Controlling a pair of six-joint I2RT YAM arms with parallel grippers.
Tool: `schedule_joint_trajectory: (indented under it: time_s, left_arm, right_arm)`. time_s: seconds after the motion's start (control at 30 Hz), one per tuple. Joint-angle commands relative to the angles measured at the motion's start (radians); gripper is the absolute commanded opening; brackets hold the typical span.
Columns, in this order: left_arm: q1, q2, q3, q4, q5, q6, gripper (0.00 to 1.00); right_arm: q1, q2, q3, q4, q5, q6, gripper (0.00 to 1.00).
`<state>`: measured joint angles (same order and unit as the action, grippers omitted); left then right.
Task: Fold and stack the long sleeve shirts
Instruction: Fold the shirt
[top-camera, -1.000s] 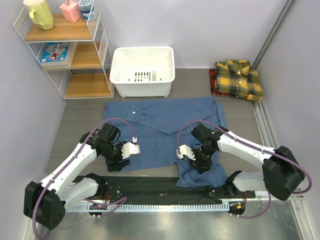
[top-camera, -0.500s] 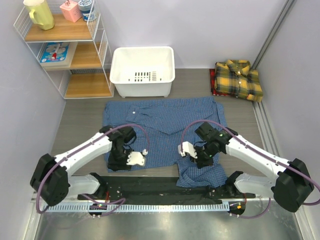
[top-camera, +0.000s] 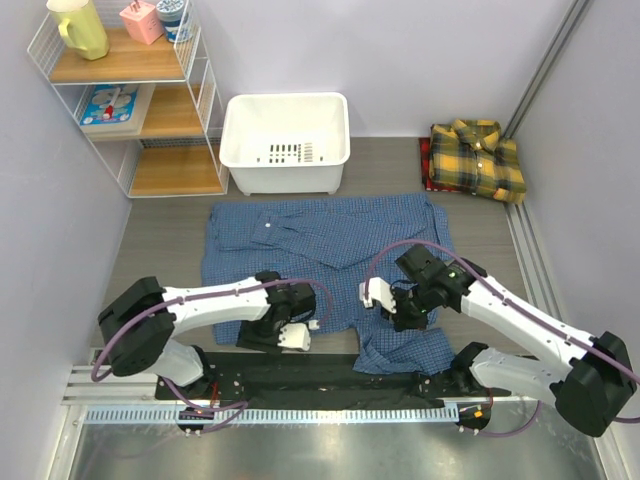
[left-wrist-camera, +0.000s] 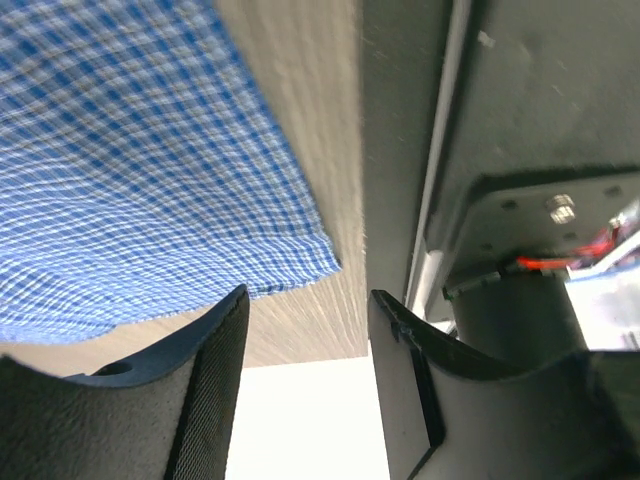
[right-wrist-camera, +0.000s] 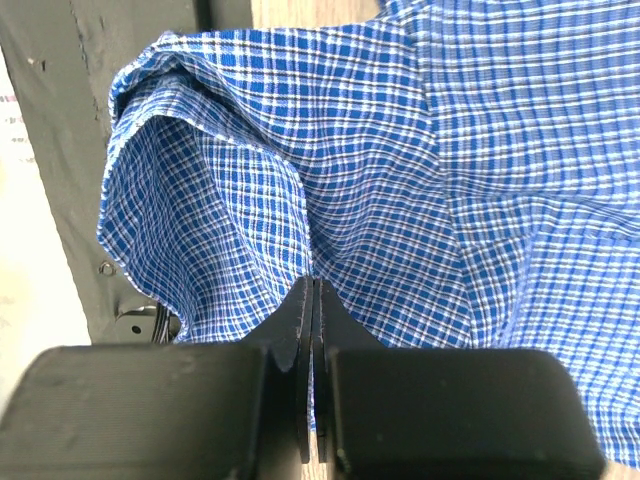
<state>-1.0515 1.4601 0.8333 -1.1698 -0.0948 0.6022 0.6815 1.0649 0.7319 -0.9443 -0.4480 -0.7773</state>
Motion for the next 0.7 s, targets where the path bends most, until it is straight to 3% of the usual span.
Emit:
schedule_joint_trajectory:
  time_s: [0.0, 0.37, 0.53, 0.67]
  left_arm:
    - [-0.016, 0.032, -0.017, 0.091, -0.089, -0.156, 0.54]
    - [-0.099, 0.106, -0.051, 0.18, -0.054, -0.249, 0.59]
    - [-0.114, 0.128, -0.06, 0.194, -0.054, -0.249, 0.5]
    - [-0.134, 0.118, -0.065, 0.202, -0.025, -0.24, 0.35]
  right_arm:
    - [0.006, -0.048, 0.029, 0.024, 0.026, 0.042, 0.01]
    - [0.004, -0.111, 0.043, 0.016, 0.071, 0.061, 0.01]
    - [0.004, -0.141, 0.044, 0.016, 0.086, 0.062, 0.01]
    - [0.004, -0.154, 0.049, 0.016, 0.101, 0.062, 0.01]
